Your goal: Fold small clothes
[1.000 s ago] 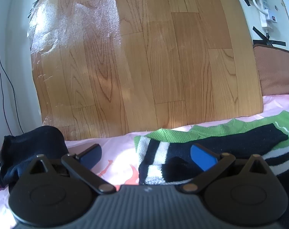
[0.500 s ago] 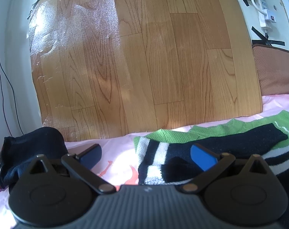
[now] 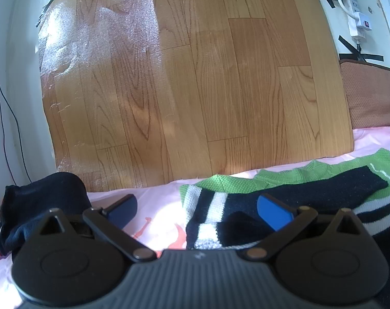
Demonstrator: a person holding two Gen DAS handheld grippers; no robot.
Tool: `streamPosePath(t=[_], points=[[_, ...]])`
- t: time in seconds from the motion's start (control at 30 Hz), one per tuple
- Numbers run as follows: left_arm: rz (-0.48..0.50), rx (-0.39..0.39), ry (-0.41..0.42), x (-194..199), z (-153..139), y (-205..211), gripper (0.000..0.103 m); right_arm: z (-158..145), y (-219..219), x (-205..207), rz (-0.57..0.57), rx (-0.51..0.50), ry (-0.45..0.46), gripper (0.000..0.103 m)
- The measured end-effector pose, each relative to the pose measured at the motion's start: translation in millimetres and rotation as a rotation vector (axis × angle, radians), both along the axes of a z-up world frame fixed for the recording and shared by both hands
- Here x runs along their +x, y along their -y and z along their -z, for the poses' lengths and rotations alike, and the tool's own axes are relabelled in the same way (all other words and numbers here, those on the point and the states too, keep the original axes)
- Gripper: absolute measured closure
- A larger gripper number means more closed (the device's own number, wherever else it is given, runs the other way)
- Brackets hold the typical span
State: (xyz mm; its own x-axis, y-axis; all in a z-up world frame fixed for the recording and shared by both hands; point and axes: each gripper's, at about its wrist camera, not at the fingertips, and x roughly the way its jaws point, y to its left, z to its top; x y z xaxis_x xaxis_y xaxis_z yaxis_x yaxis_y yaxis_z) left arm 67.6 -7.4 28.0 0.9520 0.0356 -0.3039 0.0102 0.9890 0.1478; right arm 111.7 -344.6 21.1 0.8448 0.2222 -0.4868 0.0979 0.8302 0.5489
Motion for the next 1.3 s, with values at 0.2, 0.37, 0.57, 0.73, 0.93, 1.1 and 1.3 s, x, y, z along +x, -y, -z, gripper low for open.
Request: streamPosePath(t=[0.2, 0.37, 0.57, 0.73, 0.93, 1.1, 1.3], points=[[0.001, 0.001, 0.001, -0.2, 0.1, 0.5, 0.0, 0.0, 0.2, 0.2, 0.0, 0.0, 0.0, 0.062], [0.0, 0.001, 0.001, -0.2, 0.1, 1.0, 0.0, 0.1, 0.4, 0.2, 0.0, 0.001, 0.0, 0.062], [0.0, 0.001, 0.001, -0.4, 0.1, 1.3, 0.0, 0.0, 0.5, 0.2, -0.001, 0.001, -0.001, 0.062], [0.0, 0.001, 0.002, -0.8, 0.3, 1.5, 0.0, 0.0, 0.5, 0.1, -0.001, 0.001, -0.001, 0.062], [0.002, 0.005, 0.003, 0.0, -0.3, 3.2, 0.0, 0.0, 0.5, 0.1, -0.001, 0.001, -0.001, 0.062], [0.004, 0.005, 0.005, -0.7, -0.9, 3.9, 0.0, 0.0, 0.6, 0.0, -0.001, 0.001, -0.001, 0.061], [0.006, 0.006, 0.006, -1.2, -1.3, 4.0, 0.0, 0.0, 0.7, 0.3, -0.001, 0.001, -0.002, 0.061]])
